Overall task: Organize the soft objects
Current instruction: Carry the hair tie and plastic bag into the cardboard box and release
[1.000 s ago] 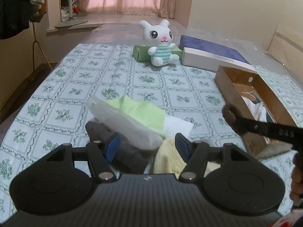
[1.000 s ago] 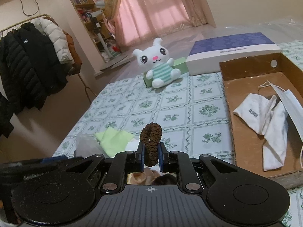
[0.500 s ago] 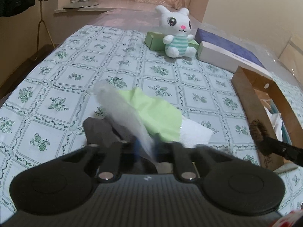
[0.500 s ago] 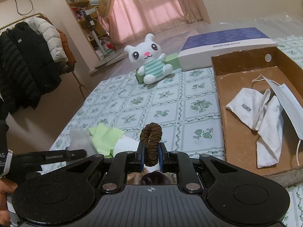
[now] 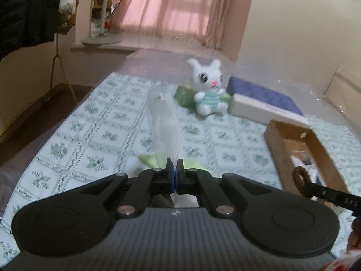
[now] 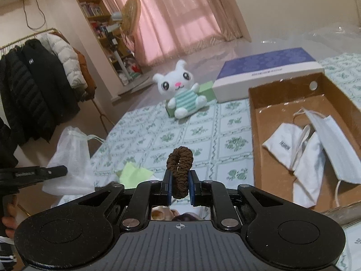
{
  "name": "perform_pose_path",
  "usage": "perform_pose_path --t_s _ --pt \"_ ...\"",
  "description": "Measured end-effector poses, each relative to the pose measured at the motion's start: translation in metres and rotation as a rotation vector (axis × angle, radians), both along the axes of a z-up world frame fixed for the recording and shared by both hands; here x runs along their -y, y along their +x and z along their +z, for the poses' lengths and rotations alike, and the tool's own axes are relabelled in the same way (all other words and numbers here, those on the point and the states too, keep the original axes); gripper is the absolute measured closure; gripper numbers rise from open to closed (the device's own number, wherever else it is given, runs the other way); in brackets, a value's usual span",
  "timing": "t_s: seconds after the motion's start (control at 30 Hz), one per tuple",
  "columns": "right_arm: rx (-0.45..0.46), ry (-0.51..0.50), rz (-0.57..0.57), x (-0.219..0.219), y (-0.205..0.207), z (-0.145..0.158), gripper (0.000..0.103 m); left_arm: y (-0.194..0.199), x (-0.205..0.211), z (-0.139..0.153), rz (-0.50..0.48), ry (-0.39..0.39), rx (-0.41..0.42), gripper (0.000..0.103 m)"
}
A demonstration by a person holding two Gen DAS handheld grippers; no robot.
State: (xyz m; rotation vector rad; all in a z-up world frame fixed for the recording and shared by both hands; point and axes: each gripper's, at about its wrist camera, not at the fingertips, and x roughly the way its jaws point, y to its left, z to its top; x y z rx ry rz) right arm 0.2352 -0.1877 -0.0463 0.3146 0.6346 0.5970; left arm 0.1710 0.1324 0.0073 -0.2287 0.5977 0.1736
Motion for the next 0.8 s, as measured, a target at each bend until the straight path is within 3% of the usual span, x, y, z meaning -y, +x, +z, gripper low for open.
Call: perform_pose_path --t_s 0.4,0.8 --pt "0.056 0.012 -0.107 0.064 0.004 0.021 0.089 0.035 0.094 0.033 -0.231 0.008 0.057 0.102" --pt "0.081 -0.037 -0.223 0.140 0.038 0.025 0.089 0.106 0.208 0.025 -0.434 -0.041 0.040 0.102"
